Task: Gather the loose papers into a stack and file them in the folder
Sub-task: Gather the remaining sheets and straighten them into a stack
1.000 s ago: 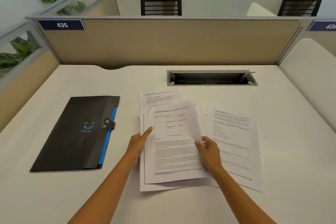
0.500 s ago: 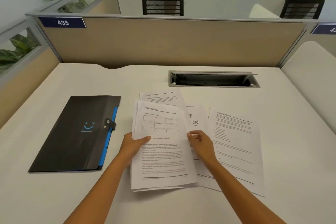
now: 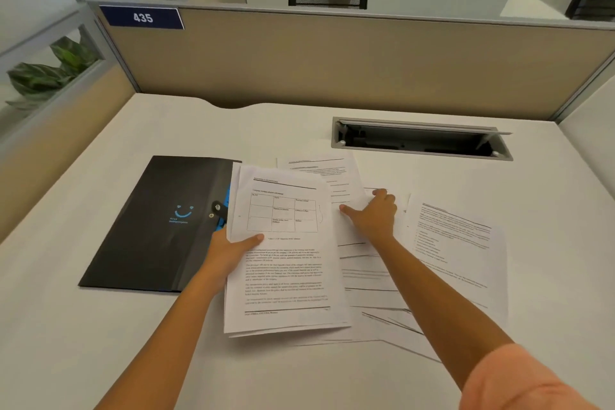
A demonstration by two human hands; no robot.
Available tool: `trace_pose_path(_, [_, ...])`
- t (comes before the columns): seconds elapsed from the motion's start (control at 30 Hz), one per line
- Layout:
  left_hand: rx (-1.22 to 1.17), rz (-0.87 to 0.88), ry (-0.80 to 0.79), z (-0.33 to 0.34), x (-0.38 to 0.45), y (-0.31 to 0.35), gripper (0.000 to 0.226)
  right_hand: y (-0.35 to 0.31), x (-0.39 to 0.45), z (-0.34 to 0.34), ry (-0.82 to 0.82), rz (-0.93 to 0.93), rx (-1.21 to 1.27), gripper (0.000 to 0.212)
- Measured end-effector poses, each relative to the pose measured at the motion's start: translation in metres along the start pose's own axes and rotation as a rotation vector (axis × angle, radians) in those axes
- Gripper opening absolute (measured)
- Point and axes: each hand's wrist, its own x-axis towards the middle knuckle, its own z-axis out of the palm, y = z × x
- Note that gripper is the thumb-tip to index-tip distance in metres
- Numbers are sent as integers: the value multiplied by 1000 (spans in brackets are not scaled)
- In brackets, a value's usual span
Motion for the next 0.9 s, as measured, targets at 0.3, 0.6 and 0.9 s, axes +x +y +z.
trace_pose_path(0.3, [7, -20, 15, -5, -2, -2, 27, -10, 2, 0, -74, 36, 120, 80])
trace_pose_path(0.6, [25, -23, 27, -4, -2, -2, 33, 26, -20, -21, -55, 92, 58, 47])
trace_pose_path(0.9, [36, -20, 27, -1, -6, -3, 36, 64, -50, -48, -70, 212, -239, 46])
